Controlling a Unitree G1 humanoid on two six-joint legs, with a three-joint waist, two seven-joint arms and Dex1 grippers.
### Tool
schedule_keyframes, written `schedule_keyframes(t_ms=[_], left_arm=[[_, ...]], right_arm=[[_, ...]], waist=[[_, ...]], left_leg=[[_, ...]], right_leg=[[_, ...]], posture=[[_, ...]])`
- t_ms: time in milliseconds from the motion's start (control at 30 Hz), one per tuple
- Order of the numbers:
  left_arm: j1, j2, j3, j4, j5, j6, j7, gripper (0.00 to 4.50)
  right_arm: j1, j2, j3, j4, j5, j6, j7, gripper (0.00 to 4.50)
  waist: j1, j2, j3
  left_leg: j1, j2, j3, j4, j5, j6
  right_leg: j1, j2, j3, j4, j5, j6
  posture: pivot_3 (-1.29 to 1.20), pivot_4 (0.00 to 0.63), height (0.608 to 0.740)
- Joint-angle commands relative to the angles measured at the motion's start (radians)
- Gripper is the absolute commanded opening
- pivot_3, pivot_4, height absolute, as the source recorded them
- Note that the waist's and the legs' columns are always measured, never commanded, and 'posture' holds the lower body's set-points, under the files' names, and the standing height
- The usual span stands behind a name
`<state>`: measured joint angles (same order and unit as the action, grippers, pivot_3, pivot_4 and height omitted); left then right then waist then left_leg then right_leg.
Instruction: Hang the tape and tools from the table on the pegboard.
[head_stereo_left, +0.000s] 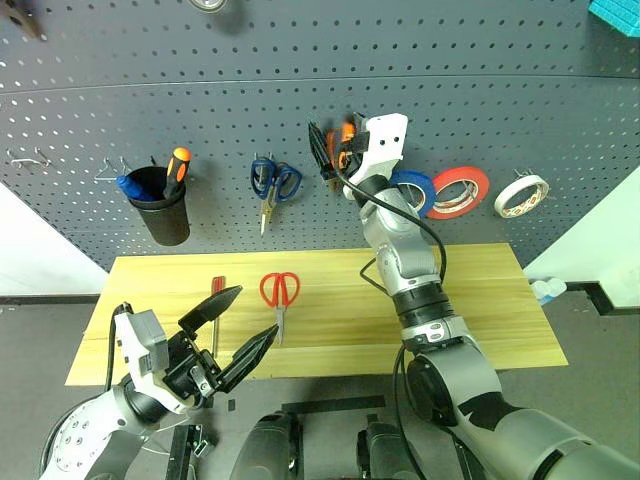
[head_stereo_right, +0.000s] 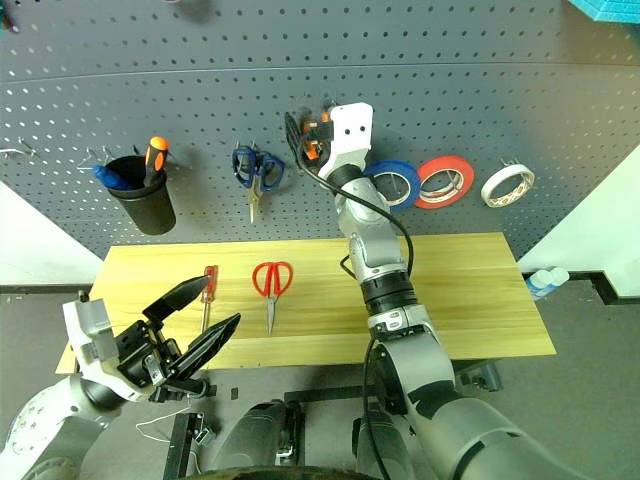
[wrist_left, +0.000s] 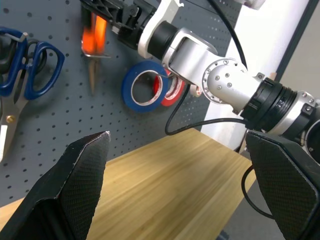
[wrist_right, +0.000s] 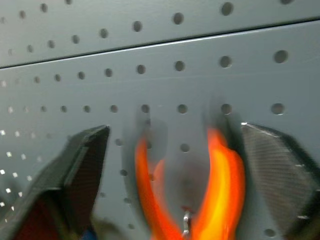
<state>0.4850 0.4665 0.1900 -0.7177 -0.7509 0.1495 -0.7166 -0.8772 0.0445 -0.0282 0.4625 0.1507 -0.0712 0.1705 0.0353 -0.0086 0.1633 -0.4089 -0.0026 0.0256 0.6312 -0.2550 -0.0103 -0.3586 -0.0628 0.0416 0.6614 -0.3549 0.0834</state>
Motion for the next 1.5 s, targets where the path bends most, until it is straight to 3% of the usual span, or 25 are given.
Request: schedule_keyframes(t_ms=[33, 400, 700, 867, 1500], left_arm=[[-0.005, -0.004, -0.003, -0.013, 0.003, -0.01, -0.005, 4.5], [-0.041, -0.015, -0.025, 0.018, 0.015, -0.016, -0.017, 4.5], [-0.093, -0.037, -0.062, 0.075, 0.044, -0.031, -0.049, 4.5], [-0.126, -0.055, -0.083, 0.111, 0.062, -0.042, -0.066, 4.5], [-0.218, -0.092, -0.119, 0.21, 0.094, -0.076, -0.108, 4.5]], right_arm=[[-0.008, -0.011, -0.022, -0.027, 0.006, 0.018, -0.016, 4.48], [0.007, -0.021, -0.016, -0.068, 0.012, 0.047, 0.006, 4.48], [0.078, -0.062, 0.004, -0.251, 0.025, 0.16, 0.05, 4.48], [0.112, -0.086, 0.008, -0.329, 0.027, 0.215, 0.056, 4.48], [0.262, -0.193, 0.006, -0.575, 0.049, 0.372, 0.112, 4.48]], waist=[[0.0, 0.0, 0.0], [-0.001, 0.0, 0.0], [0.002, -0.001, -0.001], [0.002, -0.002, -0.003], [0.003, -0.007, -0.02]], left_leg=[[0.0, 0.0, 0.0, 0.0, 0.0, 0.0], [0.0, 0.0, 0.0, -0.002, 0.0, -0.001], [-0.003, 0.0, 0.0, -0.005, 0.0, 0.0], [-0.018, 0.0, 0.0, -0.004, 0.003, -0.002], [-0.017, 0.0, 0.0, 0.001, 0.007, -0.008]], right_leg=[[0.0, 0.0, 0.0, 0.0, 0.0, 0.0], [0.0, 0.0, 0.0, -0.003, 0.0, 0.0], [-0.005, 0.0, -0.001, -0.01, 0.002, 0.003], [-0.017, 0.0, -0.004, -0.007, 0.004, 0.006], [-0.015, 0.002, -0.012, 0.001, 0.004, 0.008]], posture=[[0.24, 0.174, 0.74], [0.22, 0.153, 0.74], [0.19, 0.118, 0.74], [0.17, 0.099, 0.74], [0.13, 0.046, 0.74]])
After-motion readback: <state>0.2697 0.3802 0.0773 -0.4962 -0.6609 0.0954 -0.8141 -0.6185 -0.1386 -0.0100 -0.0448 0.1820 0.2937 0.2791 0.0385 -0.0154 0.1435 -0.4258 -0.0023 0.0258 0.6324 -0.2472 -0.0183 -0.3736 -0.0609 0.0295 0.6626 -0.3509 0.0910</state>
